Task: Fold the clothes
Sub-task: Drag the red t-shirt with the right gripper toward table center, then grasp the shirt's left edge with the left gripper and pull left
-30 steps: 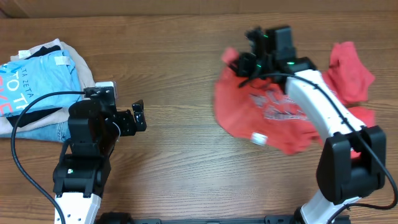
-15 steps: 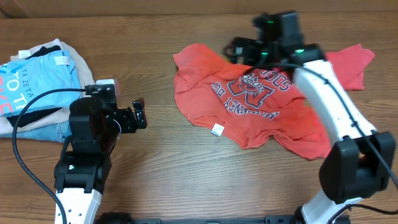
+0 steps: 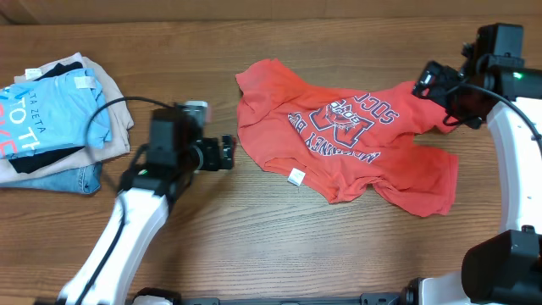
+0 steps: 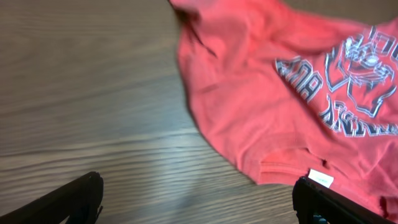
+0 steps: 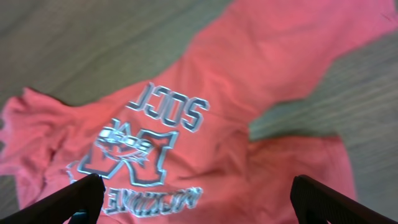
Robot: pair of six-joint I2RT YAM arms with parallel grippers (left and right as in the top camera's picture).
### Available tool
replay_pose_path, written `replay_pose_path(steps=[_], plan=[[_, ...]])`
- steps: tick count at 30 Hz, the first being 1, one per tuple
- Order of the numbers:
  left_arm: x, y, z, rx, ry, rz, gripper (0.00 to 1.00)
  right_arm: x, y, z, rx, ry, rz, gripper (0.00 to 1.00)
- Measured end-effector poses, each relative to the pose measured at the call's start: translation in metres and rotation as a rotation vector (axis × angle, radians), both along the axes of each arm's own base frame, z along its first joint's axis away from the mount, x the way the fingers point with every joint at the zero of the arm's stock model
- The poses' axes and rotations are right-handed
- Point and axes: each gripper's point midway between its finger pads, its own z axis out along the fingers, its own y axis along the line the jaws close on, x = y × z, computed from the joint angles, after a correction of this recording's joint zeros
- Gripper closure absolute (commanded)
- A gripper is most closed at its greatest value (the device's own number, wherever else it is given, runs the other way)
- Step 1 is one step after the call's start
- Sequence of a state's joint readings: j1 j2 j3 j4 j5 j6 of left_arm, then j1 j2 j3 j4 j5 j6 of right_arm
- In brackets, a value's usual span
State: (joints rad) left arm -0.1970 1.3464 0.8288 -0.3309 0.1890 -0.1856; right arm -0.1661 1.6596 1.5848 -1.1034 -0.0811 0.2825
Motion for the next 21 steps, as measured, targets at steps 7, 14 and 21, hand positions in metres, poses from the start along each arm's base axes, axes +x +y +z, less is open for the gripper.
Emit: replay_pose_path(steps=[7, 14, 21], plan=[[0.018, -0.031, -0.062, -0.029, 0.099, -0.008, 0.05, -0.014, -0.009, -0.006, -0.011, 0.059, -0.003, 0.0], [0.048, -0.046, -0.089, -0.093, 0.055, 0.028, 0.18, -0.017, -0.008, -0.007, -0.014, 0.071, 0.01, 0.0], [0.05, -0.059, -0.108, -0.122, 0.081, 0.037, 0.64, -0.022, -0.007, -0.009, -0.011, 0.09, 0.014, 0.0]])
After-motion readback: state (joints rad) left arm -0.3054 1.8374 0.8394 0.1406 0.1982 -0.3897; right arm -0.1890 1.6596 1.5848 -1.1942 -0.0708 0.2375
